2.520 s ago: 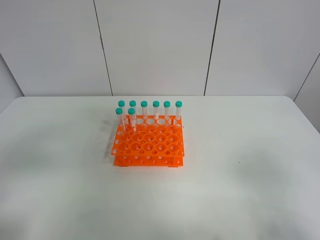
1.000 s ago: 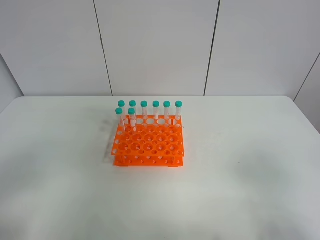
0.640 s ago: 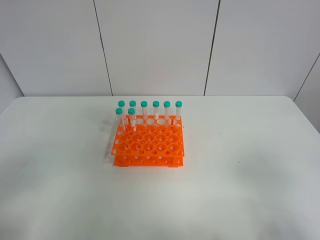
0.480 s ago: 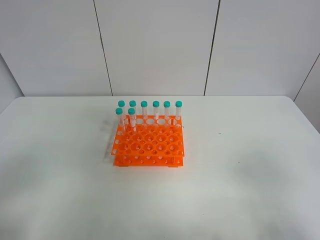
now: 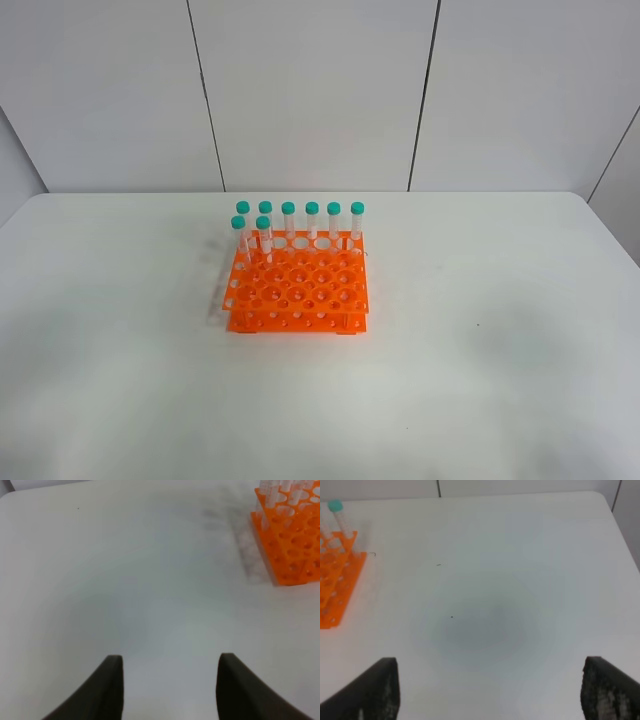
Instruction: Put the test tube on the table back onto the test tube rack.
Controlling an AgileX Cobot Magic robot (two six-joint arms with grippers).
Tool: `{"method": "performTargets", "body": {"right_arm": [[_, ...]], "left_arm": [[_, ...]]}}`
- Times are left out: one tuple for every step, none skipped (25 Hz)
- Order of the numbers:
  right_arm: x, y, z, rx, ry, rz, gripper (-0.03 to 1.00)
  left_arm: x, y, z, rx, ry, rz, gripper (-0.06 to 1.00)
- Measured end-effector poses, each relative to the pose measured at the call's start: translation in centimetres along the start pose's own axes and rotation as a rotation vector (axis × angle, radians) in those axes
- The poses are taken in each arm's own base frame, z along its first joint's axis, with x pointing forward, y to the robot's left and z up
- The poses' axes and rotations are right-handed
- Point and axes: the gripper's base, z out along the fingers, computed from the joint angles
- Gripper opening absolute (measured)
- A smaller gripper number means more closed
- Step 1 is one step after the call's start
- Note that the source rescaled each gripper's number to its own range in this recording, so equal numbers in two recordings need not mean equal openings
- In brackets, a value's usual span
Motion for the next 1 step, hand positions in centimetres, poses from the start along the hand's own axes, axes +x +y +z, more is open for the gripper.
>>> {"method": "performTargets", "body": {"right_arm": [[0.0,0.0,0.0,0.0,0.0,0.0,0.88]], "left_arm": [[0.0,0.0,0.0,0.0,0.0,0.0,0.29]]}}
